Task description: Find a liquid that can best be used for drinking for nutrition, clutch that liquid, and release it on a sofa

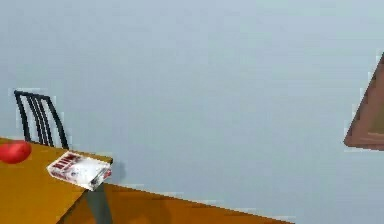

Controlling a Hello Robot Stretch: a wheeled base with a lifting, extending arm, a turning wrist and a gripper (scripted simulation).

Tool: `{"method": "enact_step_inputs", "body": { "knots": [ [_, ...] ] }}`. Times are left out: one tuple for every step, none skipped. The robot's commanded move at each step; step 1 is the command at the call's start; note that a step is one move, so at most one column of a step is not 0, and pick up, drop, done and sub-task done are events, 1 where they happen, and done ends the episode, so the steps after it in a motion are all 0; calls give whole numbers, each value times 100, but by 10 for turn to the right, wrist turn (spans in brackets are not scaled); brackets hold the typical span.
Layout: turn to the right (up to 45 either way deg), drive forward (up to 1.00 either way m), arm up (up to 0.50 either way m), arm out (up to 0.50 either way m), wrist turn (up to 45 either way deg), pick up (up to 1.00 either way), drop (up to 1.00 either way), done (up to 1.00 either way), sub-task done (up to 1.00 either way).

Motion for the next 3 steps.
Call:
{"method": "enact_step_inputs", "body": {
  "knots": [
    [270,0,0,0,0,0,0,0,0],
    [0,15,0,0,0,0,0,0,0],
    [-450,0,0,0,0,0,0,0,0]
  ]
}}
